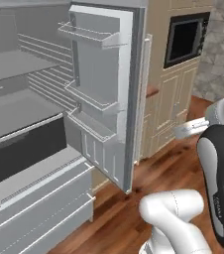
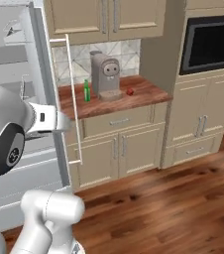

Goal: Place the liquor and beer on the top shelf of the fridge to keep them out of children's reach, and place the bell pepper on lower shelves for easy access.

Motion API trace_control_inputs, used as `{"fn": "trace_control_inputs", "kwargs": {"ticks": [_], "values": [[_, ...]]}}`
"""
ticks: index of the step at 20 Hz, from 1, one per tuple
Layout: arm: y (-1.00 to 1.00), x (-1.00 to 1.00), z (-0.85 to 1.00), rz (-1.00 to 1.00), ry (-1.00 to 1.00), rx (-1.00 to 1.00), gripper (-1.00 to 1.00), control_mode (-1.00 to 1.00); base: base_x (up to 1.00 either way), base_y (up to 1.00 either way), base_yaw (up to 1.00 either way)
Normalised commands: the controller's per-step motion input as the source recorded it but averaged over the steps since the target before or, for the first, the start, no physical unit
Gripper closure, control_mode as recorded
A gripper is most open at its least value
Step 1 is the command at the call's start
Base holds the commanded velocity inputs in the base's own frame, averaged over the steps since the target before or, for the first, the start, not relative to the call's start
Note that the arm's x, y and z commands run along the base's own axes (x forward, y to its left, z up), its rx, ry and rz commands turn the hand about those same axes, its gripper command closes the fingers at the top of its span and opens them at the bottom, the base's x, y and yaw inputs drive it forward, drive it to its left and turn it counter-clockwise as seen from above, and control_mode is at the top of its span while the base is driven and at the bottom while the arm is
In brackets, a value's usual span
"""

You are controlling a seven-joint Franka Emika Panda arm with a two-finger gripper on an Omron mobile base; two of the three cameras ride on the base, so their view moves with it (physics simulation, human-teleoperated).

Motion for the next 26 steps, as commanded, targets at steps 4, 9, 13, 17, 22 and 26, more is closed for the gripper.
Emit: {"fn": "trace_control_inputs", "kwargs": {"ticks": [4, 9, 13, 17, 22, 26], "values": [[0.0, 0.0, 0.0, 0.0, 0.0, 0.0, -1.0, 1.0, 0.04, -0.49, -0.59], [0.0, 0.0, 0.0, 0.0, 0.0, 0.0, -1.0, 1.0, 0.3, -0.35, -0.47], [0.0, 0.0, 0.0, 0.0, 0.0, 0.0, -1.0, 1.0, 0.64, -0.26, -0.2], [0.0, 0.0, 0.0, 0.0, 0.0, 0.0, -1.0, 1.0, 0.95, -0.19, 0.04], [0.0, 0.0, 0.0, 0.0, 0.0, 0.0, -1.0, 1.0, 1.0, -0.3, 0.29], [0.0, 0.0, 0.0, 0.0, 0.0, 0.0, -1.0, 1.0, 0.98, -0.21, 0.52]]}}
